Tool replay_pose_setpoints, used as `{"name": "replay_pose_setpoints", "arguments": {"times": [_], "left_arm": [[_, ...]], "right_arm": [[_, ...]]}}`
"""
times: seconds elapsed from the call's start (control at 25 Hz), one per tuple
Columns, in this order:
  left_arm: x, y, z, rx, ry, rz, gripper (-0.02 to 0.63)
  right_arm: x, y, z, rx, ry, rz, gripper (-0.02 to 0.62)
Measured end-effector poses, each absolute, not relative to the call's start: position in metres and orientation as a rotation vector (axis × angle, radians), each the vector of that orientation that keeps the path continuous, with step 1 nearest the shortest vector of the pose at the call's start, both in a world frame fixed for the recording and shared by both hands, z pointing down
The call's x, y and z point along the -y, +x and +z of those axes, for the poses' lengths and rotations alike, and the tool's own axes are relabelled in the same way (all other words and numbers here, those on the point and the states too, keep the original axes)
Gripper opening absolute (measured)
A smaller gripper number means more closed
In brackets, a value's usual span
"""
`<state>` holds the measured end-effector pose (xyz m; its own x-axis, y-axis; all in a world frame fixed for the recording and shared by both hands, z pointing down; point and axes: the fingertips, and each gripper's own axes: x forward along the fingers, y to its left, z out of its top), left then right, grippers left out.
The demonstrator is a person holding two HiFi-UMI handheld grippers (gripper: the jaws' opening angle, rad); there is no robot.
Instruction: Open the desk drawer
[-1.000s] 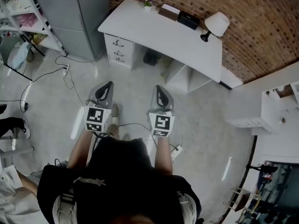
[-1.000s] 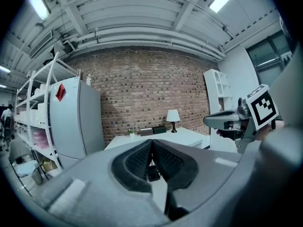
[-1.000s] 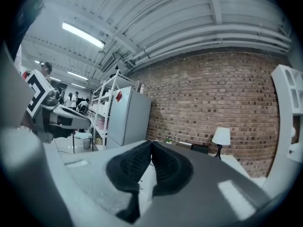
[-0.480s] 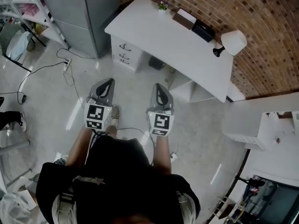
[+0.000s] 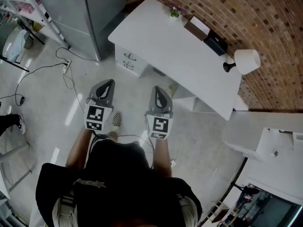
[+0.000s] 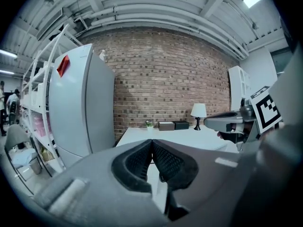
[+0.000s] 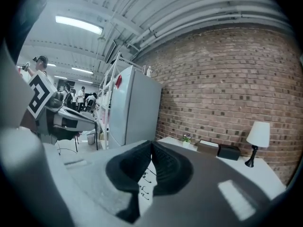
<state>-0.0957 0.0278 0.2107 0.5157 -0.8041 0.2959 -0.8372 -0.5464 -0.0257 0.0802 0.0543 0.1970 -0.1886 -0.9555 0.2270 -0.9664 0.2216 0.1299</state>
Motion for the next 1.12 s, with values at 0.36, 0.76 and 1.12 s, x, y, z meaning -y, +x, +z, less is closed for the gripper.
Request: {"name": "replay_pose_setpoints", "arguments": {"times": [0.36, 0.76, 1.12], "left_arm": [[0.047, -0.111, 0.245, 1.382, 2.593, 0.454, 0.011], [0.095, -0.110, 0.309, 1.359, 2.503, 0.500, 0.011], [0.131, -0.105, 0.401, 1.358, 2.445, 0.535, 0.011]], "right_arm": [[0.016, 0.064, 0.235, 2.201, 1.789, 0.134, 0.005], [0.059, 0.066, 0.291, 2.162, 1.775, 0.220, 0.005], [0.093, 0.062, 0.390, 2.147, 1.702, 0.304, 0.005]]}}
